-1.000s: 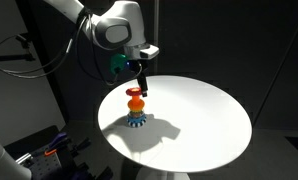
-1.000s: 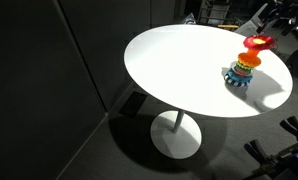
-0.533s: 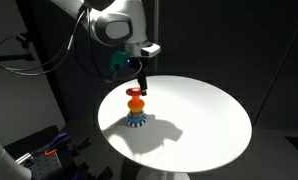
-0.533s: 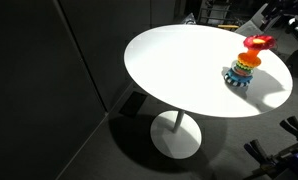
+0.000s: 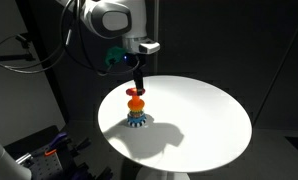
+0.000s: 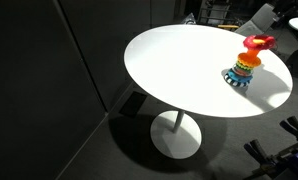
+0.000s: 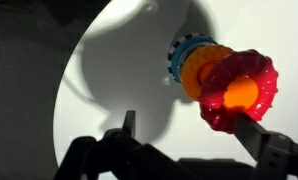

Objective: Put the red ring on the ring holder

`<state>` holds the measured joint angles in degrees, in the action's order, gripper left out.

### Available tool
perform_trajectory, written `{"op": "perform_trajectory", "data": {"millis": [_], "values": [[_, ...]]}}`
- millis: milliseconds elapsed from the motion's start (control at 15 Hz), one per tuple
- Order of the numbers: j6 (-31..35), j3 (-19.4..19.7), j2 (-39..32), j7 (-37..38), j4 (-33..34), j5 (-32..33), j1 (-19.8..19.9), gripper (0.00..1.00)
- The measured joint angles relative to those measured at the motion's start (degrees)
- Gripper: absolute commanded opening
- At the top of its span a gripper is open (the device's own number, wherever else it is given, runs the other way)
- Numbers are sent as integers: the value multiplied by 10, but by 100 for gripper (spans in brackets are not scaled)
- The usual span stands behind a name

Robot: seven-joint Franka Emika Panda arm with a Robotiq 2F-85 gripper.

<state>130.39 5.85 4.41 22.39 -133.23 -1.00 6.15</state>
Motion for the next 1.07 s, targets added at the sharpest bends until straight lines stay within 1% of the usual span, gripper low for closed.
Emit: {"op": "perform_trajectory", "data": {"millis": [200,1067], "values": [[-10,0,6,0,0,2,5,100],[-10,0,-2,-8,-6,2,8,100]]}}
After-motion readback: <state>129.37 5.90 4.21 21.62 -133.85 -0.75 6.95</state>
